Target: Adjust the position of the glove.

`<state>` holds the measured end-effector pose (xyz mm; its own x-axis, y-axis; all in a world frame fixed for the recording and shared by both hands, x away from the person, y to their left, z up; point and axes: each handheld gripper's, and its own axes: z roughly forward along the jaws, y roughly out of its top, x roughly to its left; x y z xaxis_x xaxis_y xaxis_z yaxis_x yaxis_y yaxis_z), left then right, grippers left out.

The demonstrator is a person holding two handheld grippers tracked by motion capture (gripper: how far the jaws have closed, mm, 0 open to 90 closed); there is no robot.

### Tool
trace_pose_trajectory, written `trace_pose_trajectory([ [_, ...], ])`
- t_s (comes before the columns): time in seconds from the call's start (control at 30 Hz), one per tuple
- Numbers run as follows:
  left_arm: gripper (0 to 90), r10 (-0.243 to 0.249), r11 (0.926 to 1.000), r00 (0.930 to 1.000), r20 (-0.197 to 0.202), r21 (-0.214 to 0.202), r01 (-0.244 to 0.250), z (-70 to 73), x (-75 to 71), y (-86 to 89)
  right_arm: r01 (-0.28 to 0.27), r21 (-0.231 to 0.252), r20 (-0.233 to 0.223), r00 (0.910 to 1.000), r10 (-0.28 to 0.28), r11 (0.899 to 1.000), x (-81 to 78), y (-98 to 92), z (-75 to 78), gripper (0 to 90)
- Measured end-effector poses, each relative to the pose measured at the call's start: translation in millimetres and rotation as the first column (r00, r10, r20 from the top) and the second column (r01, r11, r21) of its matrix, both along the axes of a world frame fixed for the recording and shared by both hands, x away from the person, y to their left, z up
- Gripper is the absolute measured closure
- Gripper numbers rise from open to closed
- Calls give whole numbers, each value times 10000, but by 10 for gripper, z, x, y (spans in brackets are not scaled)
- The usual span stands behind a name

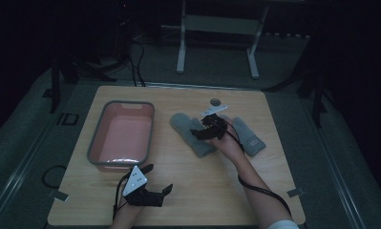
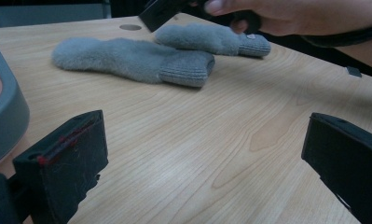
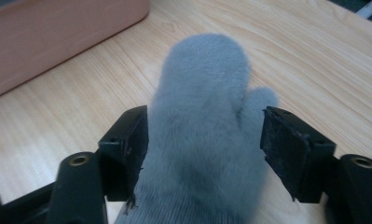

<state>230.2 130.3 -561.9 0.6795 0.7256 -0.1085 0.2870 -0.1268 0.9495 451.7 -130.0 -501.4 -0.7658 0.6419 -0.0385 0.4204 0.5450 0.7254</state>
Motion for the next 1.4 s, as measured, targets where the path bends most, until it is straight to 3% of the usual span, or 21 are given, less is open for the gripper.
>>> trace_pose_trajectory([
  [0.07,7,-13,10000,10000,-42,-8,13,-1,-5,3,-96,70,-315,9995,98,9999,66,46,-50,385],
  [0.17,7,-49,10000,10000,-31,-36,49,3,-10,0,-242,-290,-293,9993,234,9993,130,103,-136,432],
  [0.3,6,-78,10000,10000,-24,-29,78,4,-9,-5,-291,-885,-615,9978,237,9956,225,153,-285,449],
  [0.37,6,-87,10000,10000,-28,-37,87,3,-7,-5,-277,-850,-866,9960,203,9960,256,153,-346,498],
  [0.53,6,-88,10000,10000,-47,-43,88,1,-8,-9,-473,-827,-736,9964,412,9954,242,158,-436,595],
  [0.63,7,-83,10000,10000,-19,-19,82,2,-12,-11,-10,-544,-1059,9944,-48,9985,238,148,-430,700],
  [0.77,7,-52,10000,10000,-23,-64,52,3,-9,-6,647,-156,-1010,9927,-660,9978,174,128,-420,824],
  [0.97,6,-31,10000,10000,-35,-80,31,2,0,0,1665,153,-590,9845,-1654,9859,-16,105,-326,847],
  [1.13,6,-29,10000,10000,-27,-72,29,6,-4,-4,2762,124,-340,9607,-2757,9610,-216,64,-204,847],
  [1.27,6,-15,10000,10000,4,-38,15,9,-5,-8,3844,428,-649,9221,-3814,9222,-364,14,-166,848],
  [1.4,6,-32,10000,10000,34,-80,32,6,2,-14,4504,473,-846,8912,-4457,8916,-542,26,-173,852],
])
